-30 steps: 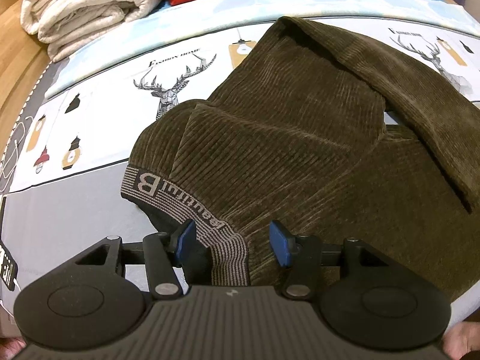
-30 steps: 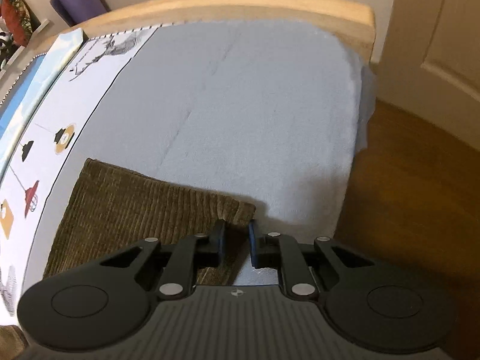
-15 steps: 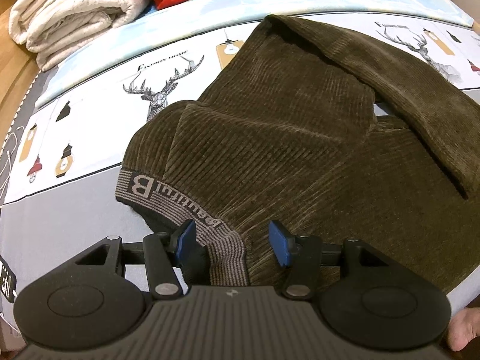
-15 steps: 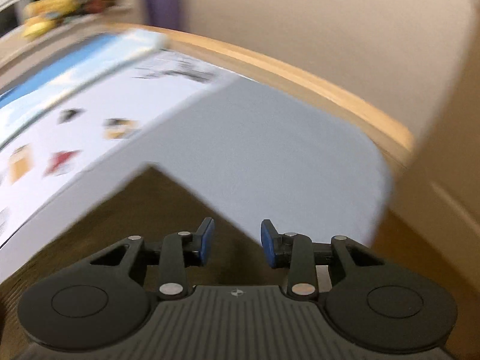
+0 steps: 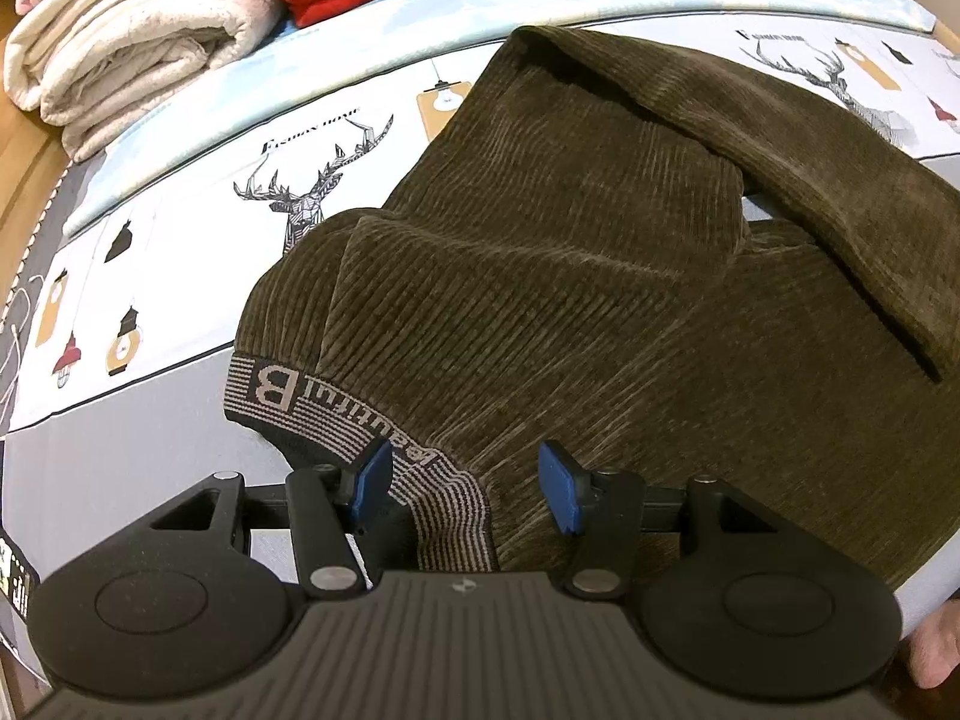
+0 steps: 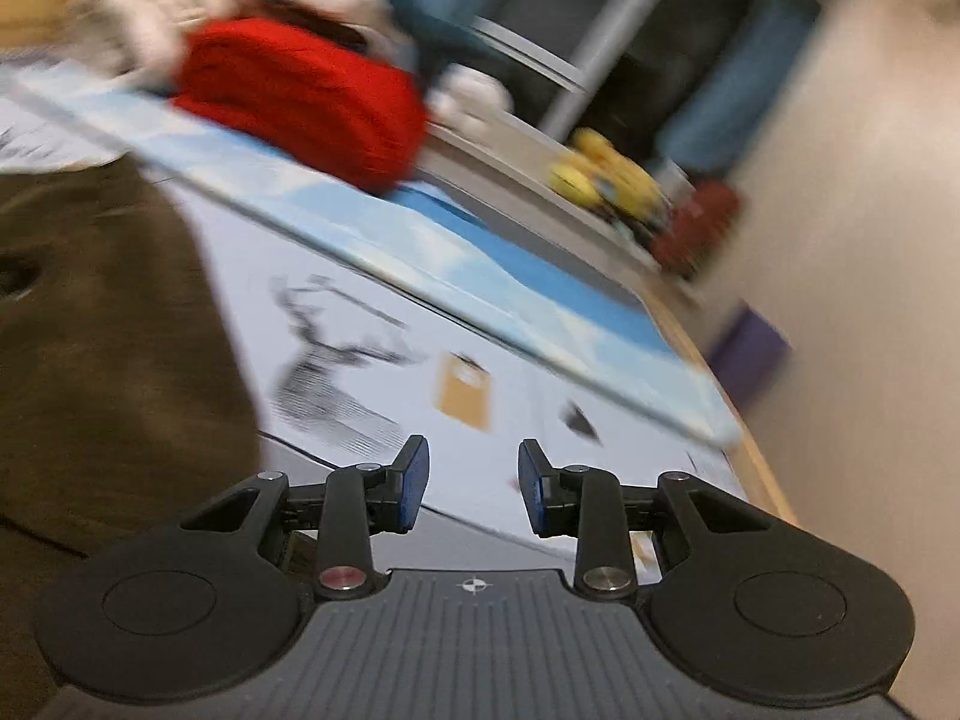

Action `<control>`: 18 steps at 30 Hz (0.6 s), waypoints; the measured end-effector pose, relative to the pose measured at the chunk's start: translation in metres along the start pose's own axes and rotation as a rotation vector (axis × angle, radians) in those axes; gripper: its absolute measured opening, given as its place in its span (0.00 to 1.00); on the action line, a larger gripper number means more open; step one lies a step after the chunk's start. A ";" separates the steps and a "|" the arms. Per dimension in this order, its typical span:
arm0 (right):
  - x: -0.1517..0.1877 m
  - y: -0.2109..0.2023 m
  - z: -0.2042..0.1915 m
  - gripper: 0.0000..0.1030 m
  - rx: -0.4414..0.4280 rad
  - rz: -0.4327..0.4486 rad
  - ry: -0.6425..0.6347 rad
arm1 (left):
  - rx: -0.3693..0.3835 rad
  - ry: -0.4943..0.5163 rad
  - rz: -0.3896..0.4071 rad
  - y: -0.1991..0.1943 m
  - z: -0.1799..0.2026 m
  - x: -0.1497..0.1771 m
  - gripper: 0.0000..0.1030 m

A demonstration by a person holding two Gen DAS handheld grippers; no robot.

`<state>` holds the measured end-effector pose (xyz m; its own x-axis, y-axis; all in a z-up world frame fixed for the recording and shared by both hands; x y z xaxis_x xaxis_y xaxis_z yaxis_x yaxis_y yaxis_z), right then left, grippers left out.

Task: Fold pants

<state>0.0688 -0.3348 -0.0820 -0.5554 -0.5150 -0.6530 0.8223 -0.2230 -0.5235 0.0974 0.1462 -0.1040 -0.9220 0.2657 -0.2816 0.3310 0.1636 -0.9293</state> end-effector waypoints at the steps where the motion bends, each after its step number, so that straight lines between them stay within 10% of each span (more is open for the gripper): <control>1: -0.005 -0.002 -0.014 0.32 0.009 0.008 -0.048 | -0.001 0.001 -0.002 0.001 -0.001 0.000 0.58; 18: -0.023 -0.021 -0.154 0.47 -0.539 0.119 -0.566 | -0.007 -0.010 -0.037 0.019 -0.006 -0.014 0.58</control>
<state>0.0450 -0.1909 -0.1397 -0.2013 -0.8854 -0.4190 0.6186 0.2168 -0.7552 0.1178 0.1514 -0.1164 -0.9356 0.2497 -0.2498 0.2982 0.1797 -0.9374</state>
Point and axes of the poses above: each gripper's, at about its wrist camera, not at the fingertips, and y roughly the way its jaws point, z to its right, x to its underside, the point moved 1 cm from there along y, roughly the way its jaws point, and after that the axes turned 8 degrees about -z, right-handed, at the moved point
